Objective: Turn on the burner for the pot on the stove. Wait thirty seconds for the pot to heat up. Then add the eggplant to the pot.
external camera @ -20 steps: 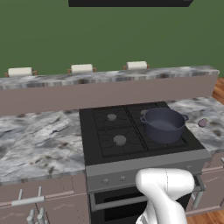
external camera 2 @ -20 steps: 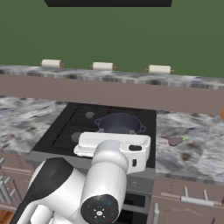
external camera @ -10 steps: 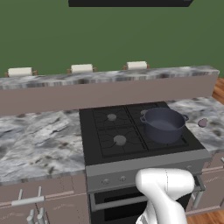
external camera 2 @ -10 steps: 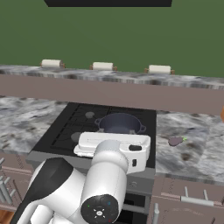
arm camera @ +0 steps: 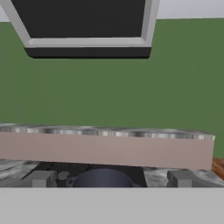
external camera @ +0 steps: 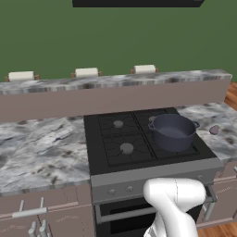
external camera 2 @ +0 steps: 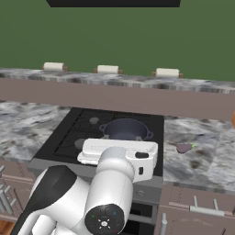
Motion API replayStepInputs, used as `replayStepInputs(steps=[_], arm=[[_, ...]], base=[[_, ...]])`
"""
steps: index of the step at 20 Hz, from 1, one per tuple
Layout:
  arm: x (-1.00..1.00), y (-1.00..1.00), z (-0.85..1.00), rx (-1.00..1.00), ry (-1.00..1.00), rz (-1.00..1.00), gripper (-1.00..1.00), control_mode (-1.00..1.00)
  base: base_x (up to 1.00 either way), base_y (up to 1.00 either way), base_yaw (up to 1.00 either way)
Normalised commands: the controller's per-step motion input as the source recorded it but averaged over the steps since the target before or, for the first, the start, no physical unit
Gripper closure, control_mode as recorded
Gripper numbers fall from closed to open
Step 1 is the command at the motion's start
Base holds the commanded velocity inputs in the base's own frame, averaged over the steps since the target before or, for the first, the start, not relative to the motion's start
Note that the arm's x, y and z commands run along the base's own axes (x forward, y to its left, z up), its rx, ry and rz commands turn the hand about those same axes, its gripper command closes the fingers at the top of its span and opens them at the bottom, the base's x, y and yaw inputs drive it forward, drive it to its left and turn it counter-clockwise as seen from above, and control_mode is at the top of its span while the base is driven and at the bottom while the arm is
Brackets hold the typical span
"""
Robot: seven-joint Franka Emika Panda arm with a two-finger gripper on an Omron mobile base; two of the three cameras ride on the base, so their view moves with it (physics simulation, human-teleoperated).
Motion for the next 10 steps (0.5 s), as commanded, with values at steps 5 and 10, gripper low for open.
replayStepInputs(steps=[5, 10], arm=[[0.0, 0.0, 0.0, 0.0, 0.0, 0.0, -1.0, -1.0], [0.0, 0.0, 0.0, 0.0, 0.0, 0.0, -1.0, -1.0]], base=[[0.0, 0.0, 0.0], [0.0, 0.0, 0.0]])
